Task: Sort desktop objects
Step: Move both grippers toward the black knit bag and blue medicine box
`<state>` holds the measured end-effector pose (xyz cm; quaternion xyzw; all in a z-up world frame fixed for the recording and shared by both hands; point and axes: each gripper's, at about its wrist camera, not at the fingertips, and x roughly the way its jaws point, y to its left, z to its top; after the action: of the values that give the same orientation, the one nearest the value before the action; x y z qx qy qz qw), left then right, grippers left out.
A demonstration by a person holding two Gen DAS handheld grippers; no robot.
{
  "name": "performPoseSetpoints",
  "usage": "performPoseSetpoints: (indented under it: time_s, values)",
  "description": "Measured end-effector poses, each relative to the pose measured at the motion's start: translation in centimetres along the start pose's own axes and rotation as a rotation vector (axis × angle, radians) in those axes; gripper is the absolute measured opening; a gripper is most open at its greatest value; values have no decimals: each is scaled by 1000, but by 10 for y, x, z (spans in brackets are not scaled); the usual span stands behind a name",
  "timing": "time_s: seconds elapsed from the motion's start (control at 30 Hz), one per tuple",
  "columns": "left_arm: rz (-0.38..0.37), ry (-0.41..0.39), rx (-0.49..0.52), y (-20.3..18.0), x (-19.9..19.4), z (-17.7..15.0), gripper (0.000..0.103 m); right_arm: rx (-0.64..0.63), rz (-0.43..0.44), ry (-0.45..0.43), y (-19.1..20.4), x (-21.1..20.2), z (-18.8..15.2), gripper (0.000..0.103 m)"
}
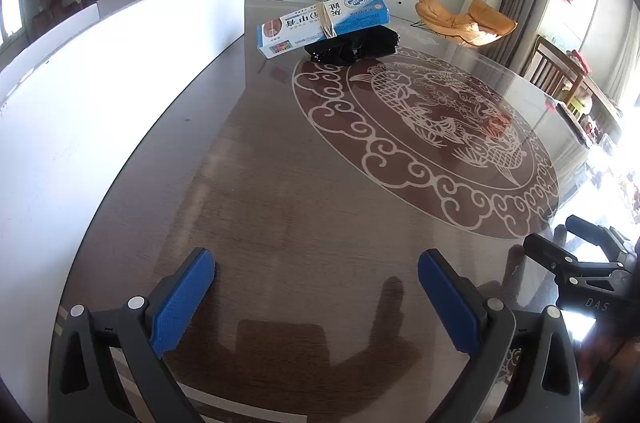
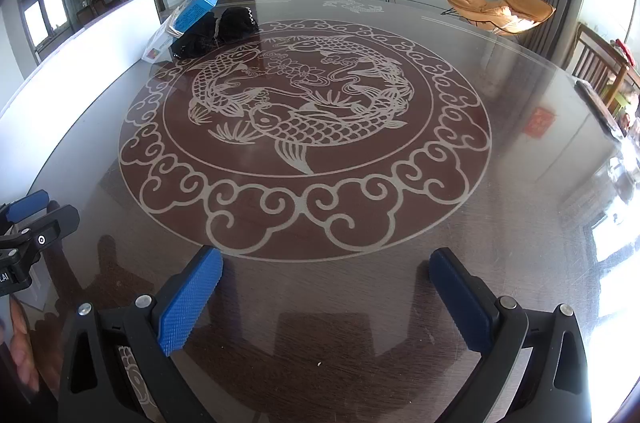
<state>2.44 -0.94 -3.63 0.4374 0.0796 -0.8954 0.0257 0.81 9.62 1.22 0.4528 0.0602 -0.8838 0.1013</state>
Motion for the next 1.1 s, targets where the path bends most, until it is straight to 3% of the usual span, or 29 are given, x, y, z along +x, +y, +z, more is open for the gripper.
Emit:
performPoseSetpoints:
  time_s: [0.2, 0.3, 0.47, 0.7, 0.83, 0.97, 1.03, 1.1]
  values:
    - [14, 9, 16, -1, 2, 1, 103, 0, 0, 0, 0, 0, 0, 103]
    - [78, 64, 91, -8, 11, 6, 103, 0, 0, 0, 0, 0, 0, 103]
    - [72, 56, 108, 5, 19, 18, 103, 0, 0, 0, 0, 0, 0, 103]
    - [112, 29, -18, 31, 13, 17, 103, 0, 1, 0, 0, 0, 0, 103]
    - [93, 12, -48, 36, 11, 17, 103, 0, 2, 4, -1, 2, 3, 103]
    - [112, 17, -40, 33, 13, 17, 103, -74, 22, 57, 9, 24, 47, 103]
    - [110, 15, -43, 33, 13, 17, 103, -81, 43, 6, 17, 29, 90, 103]
    - [104, 11, -51, 34, 13, 17, 103, -79, 64, -98, 27, 29, 143, 103]
